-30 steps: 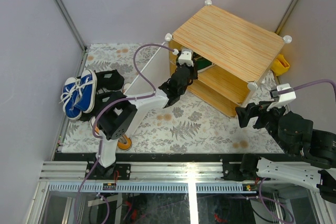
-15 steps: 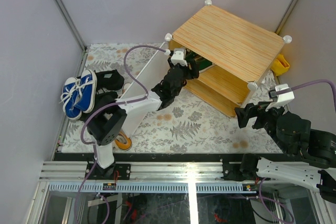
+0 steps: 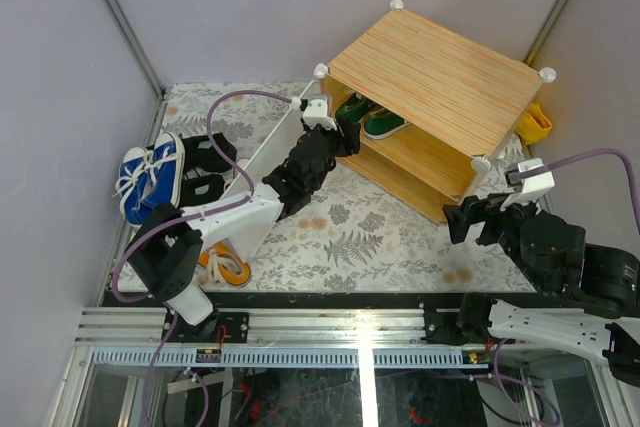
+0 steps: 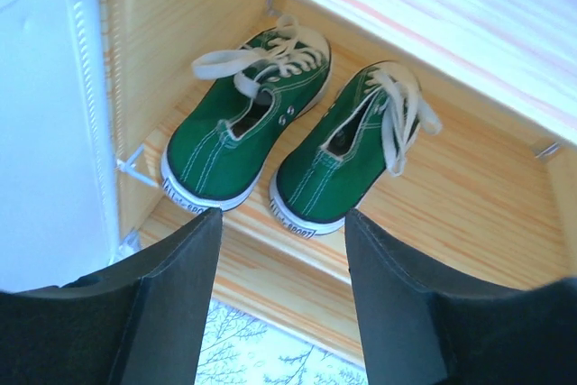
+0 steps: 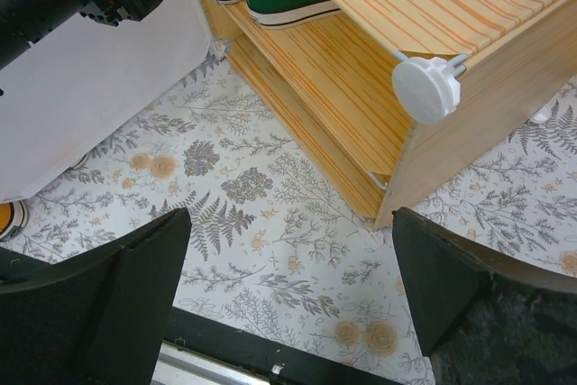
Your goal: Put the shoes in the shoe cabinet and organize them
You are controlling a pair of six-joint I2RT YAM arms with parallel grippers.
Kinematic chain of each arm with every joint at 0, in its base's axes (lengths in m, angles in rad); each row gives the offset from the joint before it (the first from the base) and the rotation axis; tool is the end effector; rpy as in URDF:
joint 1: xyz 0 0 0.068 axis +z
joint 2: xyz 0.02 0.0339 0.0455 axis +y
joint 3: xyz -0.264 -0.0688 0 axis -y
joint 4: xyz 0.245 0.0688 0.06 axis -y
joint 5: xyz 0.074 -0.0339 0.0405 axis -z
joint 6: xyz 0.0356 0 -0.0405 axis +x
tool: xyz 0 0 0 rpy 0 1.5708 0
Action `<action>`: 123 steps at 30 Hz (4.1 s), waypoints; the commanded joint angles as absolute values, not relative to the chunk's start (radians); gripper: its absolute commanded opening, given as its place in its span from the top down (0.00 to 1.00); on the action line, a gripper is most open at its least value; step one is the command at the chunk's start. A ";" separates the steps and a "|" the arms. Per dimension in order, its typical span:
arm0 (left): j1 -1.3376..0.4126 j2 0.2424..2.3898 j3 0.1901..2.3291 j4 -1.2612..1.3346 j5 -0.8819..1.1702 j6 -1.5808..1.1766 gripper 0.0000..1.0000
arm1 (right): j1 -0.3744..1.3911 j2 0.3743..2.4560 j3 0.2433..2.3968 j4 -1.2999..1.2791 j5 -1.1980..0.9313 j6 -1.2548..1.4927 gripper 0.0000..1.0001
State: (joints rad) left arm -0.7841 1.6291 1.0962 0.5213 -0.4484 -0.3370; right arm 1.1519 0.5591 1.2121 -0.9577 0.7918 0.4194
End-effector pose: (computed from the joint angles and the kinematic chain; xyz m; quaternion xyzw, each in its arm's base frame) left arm 0.2820 -0.2595 0.3030 0.0013 0.7108 -0.2305 0.6646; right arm 0.0430 0.0343 0.4203 -0.0534 0.7762 0.1663 0.6058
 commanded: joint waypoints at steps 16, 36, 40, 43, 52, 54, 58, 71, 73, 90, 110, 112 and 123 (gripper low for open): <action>-0.795 1.275 1.304 -0.106 -0.330 -0.250 0.12 | 1.154 0.639 1.178 -0.844 0.717 0.419 0.01; -0.475 1.136 1.499 -0.454 -0.682 -0.280 0.03 | 1.154 0.773 1.205 -0.741 0.588 0.364 0.01; -0.115 1.200 1.548 -0.556 -0.439 -0.380 0.07 | 1.154 0.780 1.196 -0.729 0.557 0.368 0.01; 0.034 1.219 1.512 -0.627 -0.421 -0.426 0.10 | 1.154 0.790 1.187 -0.714 0.532 0.363 0.01; 0.244 1.175 1.222 -0.630 -0.414 -0.459 0.13 | 1.154 0.843 1.229 -0.697 0.458 0.345 0.01; 0.293 1.175 1.182 -0.628 -0.391 -0.454 0.13 | 1.155 0.844 1.219 -0.689 0.437 0.353 0.01; 0.392 1.159 1.135 -0.624 -0.350 -0.443 0.14 | 1.154 0.845 1.202 -0.686 0.424 0.374 0.01; 0.458 1.117 0.940 -0.600 -0.323 -0.536 0.23 | 1.154 0.811 1.179 -0.699 0.397 0.421 0.00; 0.474 1.121 0.922 -0.581 -0.287 -0.533 0.23 | 1.154 0.786 1.161 -0.702 0.404 0.430 0.00; 0.481 1.213 0.885 -0.497 -0.255 -0.525 0.24 | 1.154 0.781 1.133 -0.692 0.416 0.442 0.00; 0.492 1.328 0.880 -0.474 -0.138 -0.528 0.66 | 1.154 0.744 1.113 -0.678 0.428 0.444 0.00; 0.492 1.342 0.884 -0.474 -0.107 -0.518 0.82 | 1.154 0.737 1.109 -0.675 0.432 0.444 0.00; 0.491 1.155 0.935 -0.487 0.003 -0.531 1.00 | 1.154 0.727 1.109 -0.693 0.461 0.446 0.00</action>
